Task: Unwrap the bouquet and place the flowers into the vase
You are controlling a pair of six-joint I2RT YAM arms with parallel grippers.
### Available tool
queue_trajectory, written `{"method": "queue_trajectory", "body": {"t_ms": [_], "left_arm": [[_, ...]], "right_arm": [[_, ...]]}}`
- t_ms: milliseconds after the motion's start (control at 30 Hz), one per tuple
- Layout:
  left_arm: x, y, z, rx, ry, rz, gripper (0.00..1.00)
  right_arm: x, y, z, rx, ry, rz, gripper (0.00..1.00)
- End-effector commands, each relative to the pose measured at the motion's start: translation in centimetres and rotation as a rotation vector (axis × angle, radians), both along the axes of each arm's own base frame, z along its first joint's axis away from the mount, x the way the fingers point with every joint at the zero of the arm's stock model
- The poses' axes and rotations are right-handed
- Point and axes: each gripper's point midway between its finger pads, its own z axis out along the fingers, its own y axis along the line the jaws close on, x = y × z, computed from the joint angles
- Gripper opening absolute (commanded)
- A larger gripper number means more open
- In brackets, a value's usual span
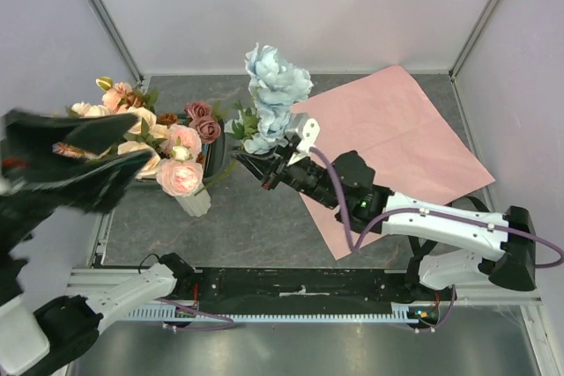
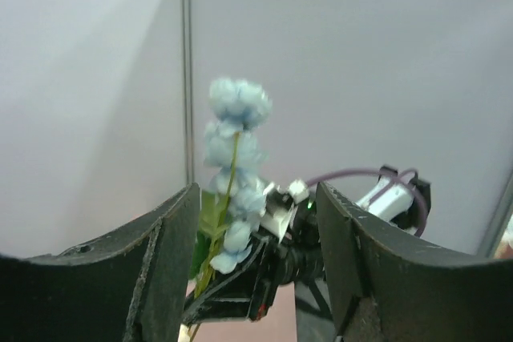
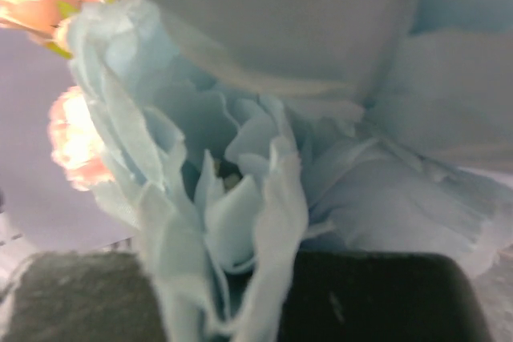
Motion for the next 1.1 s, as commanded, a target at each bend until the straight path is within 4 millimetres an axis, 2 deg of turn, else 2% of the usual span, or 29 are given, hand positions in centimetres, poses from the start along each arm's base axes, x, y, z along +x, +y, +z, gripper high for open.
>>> {"method": "queue_trajectory", "body": {"t_ms": [0,67,100,167,233,267,433,467,600,767,1000,1067], "left_arm": [[-1.2,3.8,1.5,-0.081,-0.078,0.13,0.66],[-1.0,4.2,0.9,-0.078,-0.071,0.159,0.66],[-1.1,5.1,0.8,-0.093,-0.071,0.193,0.66],[-0.3,5.4,0.0,-0.086,-0.052,0.234,0.66],[-0.2,5.6,-0.5,-0.074,-0.045,0.246,0.65],[0.0,5.6,-0.6,-0.068,-0.046,0.253,0.65],[1.1,5.8,-2.1,-0.041,-0.015,0.304,0.65],[1.4,6.0,-2.3,-0.044,-0.007,0.317,0.64],[2.0,6.4,-3.2,-0.039,0.006,0.355,0.64],[2.7,7.4,-4.0,-0.039,0.02,0.424,0.63],[2.8,7.4,-4.3,-0.038,0.025,0.428,0.62],[2.7,7.4,-4.3,-0.038,0.028,0.422,0.62]], "right_arm": [[2.0,0.1,4.6,0.105,-0.127,-0.217,0.0],[2.2,1.2,4.3,0.06,-0.136,-0.228,0.0],[2.5,1.6,4.8,0.063,-0.137,-0.234,0.0],[2.5,1.7,5.6,0.07,-0.145,-0.238,0.0],[2.6,2.7,5.3,0.031,-0.145,-0.227,0.0],[2.6,2.7,6.1,0.039,-0.151,-0.226,0.0],[2.6,3.0,7.0,0.025,-0.161,-0.226,0.0],[2.6,2.9,7.8,0.036,-0.162,-0.223,0.0],[1.9,3.8,7.9,0.038,-0.145,-0.164,0.0],[1.3,4.8,6.8,0.011,-0.106,-0.109,0.0],[1.6,5.7,5.1,-0.016,-0.118,-0.112,0.0],[1.7,5.9,5.3,-0.019,-0.127,-0.116,0.0]]}}
